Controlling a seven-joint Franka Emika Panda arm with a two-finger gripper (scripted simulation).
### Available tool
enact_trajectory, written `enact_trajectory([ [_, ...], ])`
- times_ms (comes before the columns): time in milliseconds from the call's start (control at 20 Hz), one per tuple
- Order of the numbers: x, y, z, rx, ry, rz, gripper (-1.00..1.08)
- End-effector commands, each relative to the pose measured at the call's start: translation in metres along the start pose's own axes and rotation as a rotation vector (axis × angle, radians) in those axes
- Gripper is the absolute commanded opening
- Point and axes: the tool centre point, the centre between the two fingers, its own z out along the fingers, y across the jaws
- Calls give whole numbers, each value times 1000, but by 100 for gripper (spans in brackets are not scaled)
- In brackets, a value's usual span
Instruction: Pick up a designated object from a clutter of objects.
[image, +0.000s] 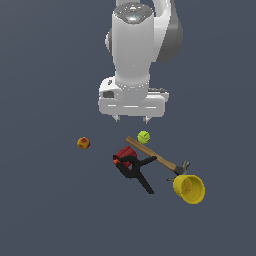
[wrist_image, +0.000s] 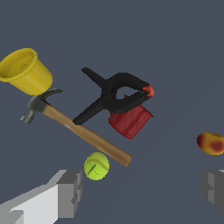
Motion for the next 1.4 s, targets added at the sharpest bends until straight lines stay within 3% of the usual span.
enact_trajectory([
  [0, -4, -6, 16, -3, -1, 37, 100],
  [800, -60, -47, 132, -15, -5, 322, 100],
  [1350, -93, -60, 172, -15, -7, 437, 100],
])
